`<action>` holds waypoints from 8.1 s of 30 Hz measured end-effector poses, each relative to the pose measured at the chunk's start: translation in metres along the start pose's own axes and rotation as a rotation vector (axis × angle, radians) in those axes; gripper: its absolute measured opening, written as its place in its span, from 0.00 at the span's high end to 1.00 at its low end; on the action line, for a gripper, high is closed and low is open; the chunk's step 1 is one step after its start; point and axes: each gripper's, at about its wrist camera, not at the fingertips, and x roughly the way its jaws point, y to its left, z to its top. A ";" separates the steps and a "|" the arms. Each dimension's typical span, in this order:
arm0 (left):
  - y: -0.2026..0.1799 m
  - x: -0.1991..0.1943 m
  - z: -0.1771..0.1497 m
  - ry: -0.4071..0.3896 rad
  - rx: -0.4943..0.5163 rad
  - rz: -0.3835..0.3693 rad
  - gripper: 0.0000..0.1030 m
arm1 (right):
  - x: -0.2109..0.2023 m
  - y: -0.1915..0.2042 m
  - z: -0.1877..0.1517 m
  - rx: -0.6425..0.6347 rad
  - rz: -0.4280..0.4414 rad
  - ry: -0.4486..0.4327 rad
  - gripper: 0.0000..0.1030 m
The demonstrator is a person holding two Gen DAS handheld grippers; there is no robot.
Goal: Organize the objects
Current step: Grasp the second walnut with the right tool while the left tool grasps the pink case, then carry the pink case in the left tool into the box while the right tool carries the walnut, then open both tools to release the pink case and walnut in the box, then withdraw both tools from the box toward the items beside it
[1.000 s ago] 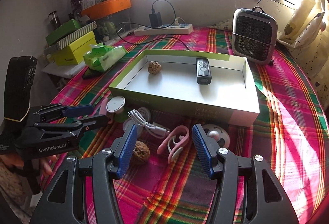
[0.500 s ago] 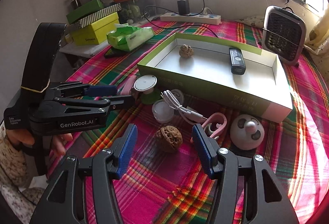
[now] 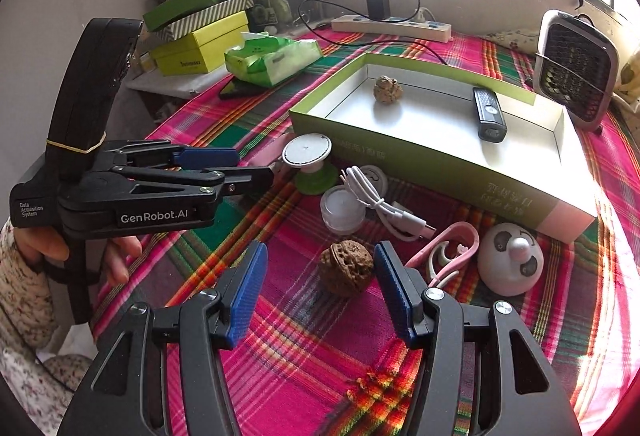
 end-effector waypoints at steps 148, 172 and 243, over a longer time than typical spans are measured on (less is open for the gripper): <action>-0.069 0.079 0.132 0.007 0.115 -0.052 0.85 | 0.031 -0.160 0.110 0.209 -0.309 -0.042 0.71; -0.075 0.101 0.135 0.067 0.136 -0.049 0.85 | 0.048 -0.168 0.109 0.213 -0.316 0.022 0.70; -0.067 0.006 0.092 -0.089 0.126 -0.040 0.62 | -0.023 -0.113 0.071 0.219 -0.357 -0.093 0.49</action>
